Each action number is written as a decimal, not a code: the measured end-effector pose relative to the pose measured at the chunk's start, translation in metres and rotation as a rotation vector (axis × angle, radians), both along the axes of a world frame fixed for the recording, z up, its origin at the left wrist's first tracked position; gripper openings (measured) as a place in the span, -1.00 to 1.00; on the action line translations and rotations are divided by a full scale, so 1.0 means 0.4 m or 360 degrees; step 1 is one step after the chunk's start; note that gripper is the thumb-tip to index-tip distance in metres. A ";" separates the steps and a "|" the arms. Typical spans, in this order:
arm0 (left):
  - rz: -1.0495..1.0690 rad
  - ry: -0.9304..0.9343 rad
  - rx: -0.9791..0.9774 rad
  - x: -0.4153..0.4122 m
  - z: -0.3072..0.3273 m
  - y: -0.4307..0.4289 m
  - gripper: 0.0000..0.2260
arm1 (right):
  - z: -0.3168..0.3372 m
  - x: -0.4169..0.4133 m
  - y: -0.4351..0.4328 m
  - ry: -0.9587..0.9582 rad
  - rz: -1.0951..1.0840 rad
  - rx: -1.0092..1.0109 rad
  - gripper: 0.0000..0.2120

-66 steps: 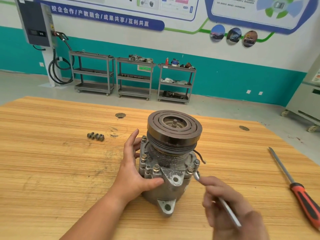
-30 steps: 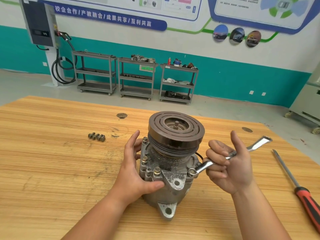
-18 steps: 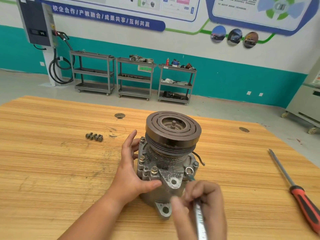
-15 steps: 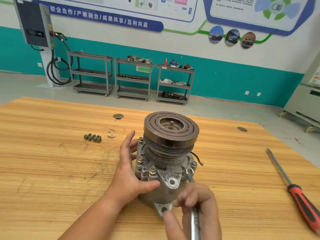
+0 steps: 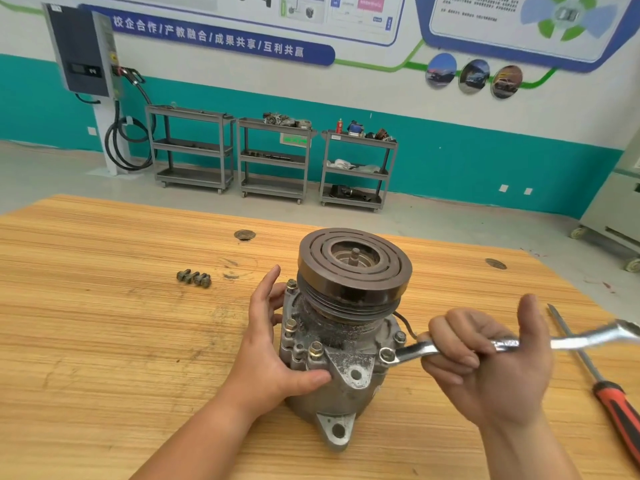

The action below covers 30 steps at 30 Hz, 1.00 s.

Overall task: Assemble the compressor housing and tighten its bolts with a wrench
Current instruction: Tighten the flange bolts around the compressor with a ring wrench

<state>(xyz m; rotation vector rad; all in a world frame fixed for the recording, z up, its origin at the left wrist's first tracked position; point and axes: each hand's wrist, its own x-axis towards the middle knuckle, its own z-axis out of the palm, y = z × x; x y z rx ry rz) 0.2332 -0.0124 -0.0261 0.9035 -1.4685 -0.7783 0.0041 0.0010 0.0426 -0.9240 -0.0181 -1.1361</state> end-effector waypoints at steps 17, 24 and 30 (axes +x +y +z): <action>-0.0001 0.0032 -0.0015 -0.002 -0.001 0.000 0.06 | -0.044 0.054 0.102 -0.0290 -0.0250 0.0012 -0.55; 0.0012 0.0028 -0.0065 -0.004 -0.001 -0.003 0.05 | -0.064 0.153 0.158 0.0916 -0.0868 0.0105 -0.44; 0.0006 -0.0002 -0.0005 0.000 -0.001 -0.001 0.08 | 0.000 0.058 0.136 -0.0028 -0.0515 -0.0165 -0.64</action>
